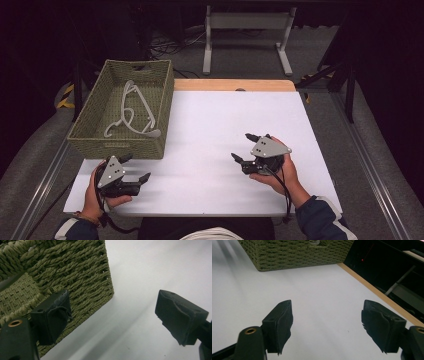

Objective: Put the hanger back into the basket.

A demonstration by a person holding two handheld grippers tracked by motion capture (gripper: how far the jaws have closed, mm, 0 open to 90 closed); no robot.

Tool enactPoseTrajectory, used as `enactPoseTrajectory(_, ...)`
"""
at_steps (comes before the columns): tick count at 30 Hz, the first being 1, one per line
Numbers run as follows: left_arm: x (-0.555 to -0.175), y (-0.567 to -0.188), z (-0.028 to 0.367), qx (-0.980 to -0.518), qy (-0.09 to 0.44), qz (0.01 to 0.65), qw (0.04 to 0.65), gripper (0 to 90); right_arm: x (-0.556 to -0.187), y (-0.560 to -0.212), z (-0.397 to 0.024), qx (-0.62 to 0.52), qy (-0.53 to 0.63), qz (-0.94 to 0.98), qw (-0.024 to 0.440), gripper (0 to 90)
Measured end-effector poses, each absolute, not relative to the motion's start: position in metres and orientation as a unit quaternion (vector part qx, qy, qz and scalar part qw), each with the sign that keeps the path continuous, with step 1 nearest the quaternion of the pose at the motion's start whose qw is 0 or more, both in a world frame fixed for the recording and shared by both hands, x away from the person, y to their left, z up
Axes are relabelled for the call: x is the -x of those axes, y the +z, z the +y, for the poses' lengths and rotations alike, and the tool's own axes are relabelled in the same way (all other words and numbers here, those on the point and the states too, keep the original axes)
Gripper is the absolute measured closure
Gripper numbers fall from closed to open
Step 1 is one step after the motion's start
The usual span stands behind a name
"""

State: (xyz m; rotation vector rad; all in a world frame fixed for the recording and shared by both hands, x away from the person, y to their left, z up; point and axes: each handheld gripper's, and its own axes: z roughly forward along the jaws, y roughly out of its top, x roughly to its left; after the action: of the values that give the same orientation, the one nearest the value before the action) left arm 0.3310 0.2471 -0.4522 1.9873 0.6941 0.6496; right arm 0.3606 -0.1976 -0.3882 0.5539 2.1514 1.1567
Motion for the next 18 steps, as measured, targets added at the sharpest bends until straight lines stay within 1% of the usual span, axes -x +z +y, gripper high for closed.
enactPoseTrajectory(18, -0.331, -0.452, 0.246, -0.806, 0.266, 0.278, 0.449, 14.2, -0.352, -0.399, -0.220, -0.224, 0.427, 0.816, 0.319, 24.7)
